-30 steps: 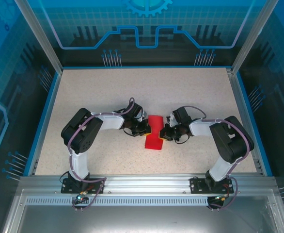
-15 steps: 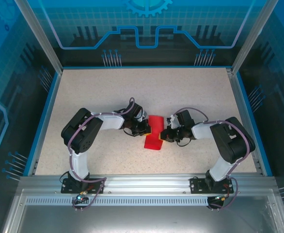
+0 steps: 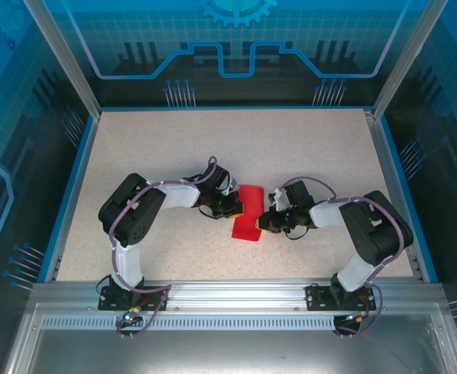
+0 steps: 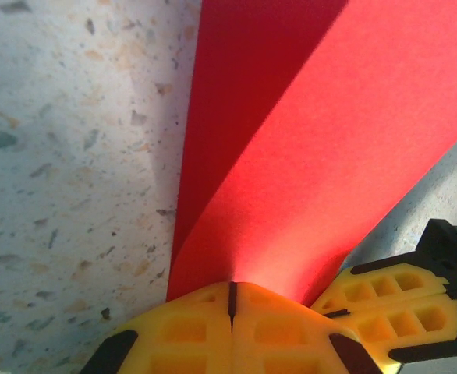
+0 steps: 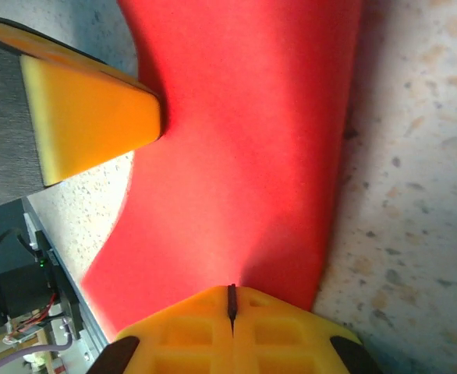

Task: Fold a paper plane with a square sheet of paper (pick it up from the middle)
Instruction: Fold the square sheet of paper in half at the center of the table.

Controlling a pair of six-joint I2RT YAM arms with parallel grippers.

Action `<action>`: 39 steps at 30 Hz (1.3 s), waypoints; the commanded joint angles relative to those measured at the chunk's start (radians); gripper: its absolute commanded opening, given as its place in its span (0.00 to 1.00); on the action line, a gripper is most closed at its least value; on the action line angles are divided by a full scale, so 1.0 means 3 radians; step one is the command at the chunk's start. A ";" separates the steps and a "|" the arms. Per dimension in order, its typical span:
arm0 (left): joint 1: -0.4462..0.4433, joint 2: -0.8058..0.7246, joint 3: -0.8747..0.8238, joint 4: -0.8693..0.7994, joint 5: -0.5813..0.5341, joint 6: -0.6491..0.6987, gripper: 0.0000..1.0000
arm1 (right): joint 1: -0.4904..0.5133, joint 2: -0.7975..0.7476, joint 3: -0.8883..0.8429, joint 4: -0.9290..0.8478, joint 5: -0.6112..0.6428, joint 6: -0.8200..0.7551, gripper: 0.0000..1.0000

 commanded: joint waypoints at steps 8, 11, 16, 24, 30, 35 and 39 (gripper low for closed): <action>-0.0023 0.0263 -0.0100 -0.0332 -0.0274 0.0078 0.00 | 0.0077 -0.0020 -0.0074 0.0009 -0.0038 0.0064 0.00; -0.0021 0.0264 -0.0100 -0.0341 -0.0275 0.0076 0.00 | 0.0158 -0.0164 -0.0039 -0.0010 -0.0055 0.0118 0.00; -0.0022 0.0269 -0.0066 -0.0383 -0.0289 0.0094 0.00 | 0.0300 -0.0171 0.0007 -0.0091 0.0024 0.0152 0.00; -0.0024 0.0274 -0.0031 -0.0428 -0.0297 0.0106 0.00 | 0.0262 -0.0241 -0.0286 0.0107 0.0115 0.0254 0.00; -0.0024 0.0274 -0.0022 -0.0443 -0.0299 0.0120 0.00 | 0.0162 -0.0117 -0.0446 0.0187 0.0199 0.0252 0.00; -0.0020 0.0278 -0.0022 -0.0441 -0.0294 0.0132 0.00 | 0.0136 -0.0267 -0.0485 0.0221 0.0084 0.0319 0.00; -0.0024 0.0279 -0.0031 -0.0435 -0.0292 0.0129 0.00 | 0.0163 -0.0633 -0.0447 0.0023 0.0060 0.0307 0.00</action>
